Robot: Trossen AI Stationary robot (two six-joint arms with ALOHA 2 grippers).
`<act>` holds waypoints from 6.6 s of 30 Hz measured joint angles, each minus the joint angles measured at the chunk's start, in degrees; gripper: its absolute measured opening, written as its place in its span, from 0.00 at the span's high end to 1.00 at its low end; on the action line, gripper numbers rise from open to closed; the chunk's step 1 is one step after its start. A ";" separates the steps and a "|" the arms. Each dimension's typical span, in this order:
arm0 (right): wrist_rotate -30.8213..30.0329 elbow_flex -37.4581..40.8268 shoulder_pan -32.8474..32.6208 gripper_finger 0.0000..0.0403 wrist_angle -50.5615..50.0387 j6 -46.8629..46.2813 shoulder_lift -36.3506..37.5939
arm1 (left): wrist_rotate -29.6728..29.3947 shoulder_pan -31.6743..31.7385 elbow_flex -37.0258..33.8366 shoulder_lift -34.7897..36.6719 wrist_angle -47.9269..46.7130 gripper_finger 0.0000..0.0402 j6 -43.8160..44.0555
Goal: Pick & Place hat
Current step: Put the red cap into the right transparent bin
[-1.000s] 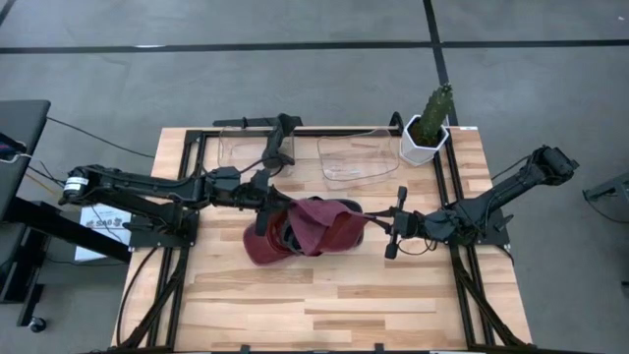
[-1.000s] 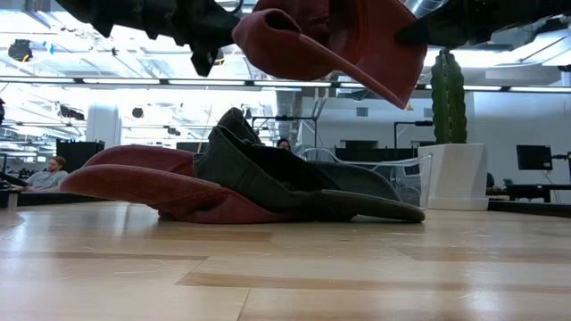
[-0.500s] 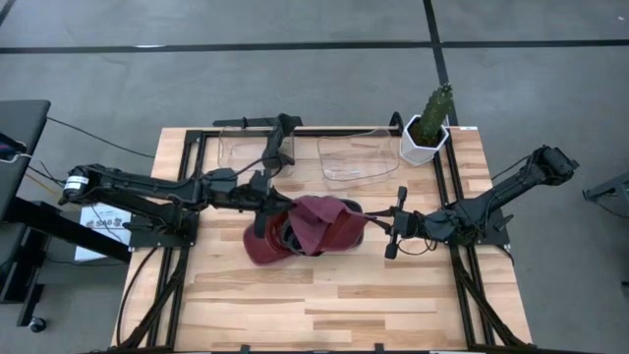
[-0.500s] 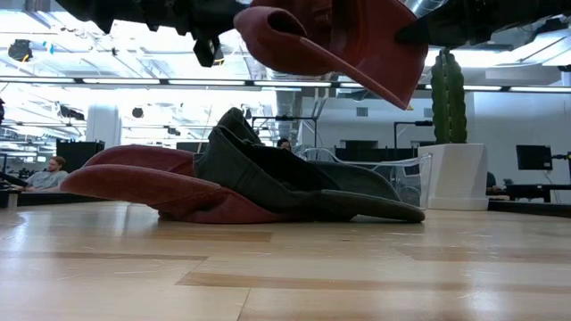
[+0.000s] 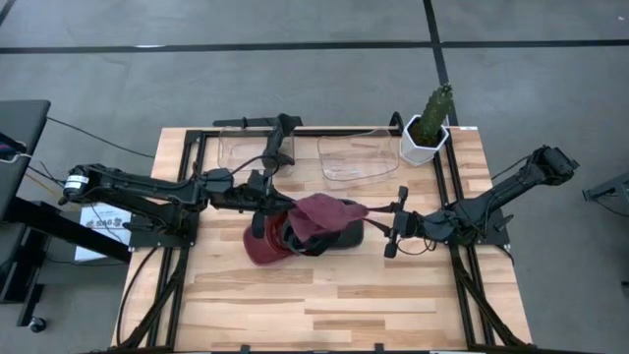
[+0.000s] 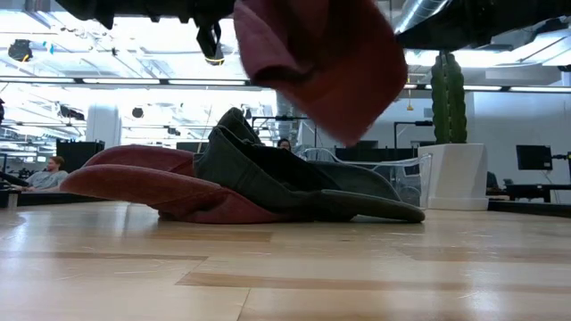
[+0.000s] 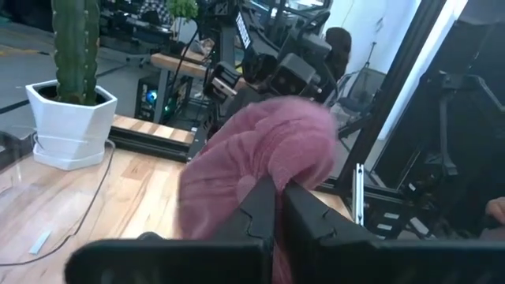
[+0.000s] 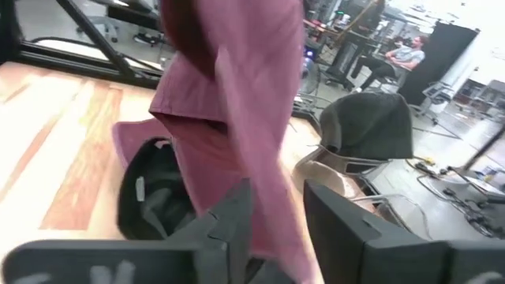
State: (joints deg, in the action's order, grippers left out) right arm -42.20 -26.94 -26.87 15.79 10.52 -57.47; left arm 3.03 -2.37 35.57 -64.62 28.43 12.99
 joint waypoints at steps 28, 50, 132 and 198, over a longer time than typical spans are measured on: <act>-11.93 0.00 -12.02 0.72 3.48 10.22 2.73 | -12.54 1.14 3.57 -0.02 7.07 0.98 1.00; -11.99 -0.02 -15.76 0.75 3.99 14.21 16.25 | -18.85 4.52 31.44 -22.81 2.57 0.98 -13.59; 28.74 0.00 10.45 0.75 5.82 7.48 6.74 | 49.02 3.72 41.84 -26.47 -29.88 0.97 -22.83; -4.32 0.02 11.99 0.75 15.53 10.43 -6.60 | -25.27 -0.29 38.32 -17.77 -13.93 0.97 -15.29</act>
State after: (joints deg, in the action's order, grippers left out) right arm -46.52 -26.92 -14.88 31.32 20.95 -64.07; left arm -22.24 -2.66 73.89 -82.39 14.50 -2.30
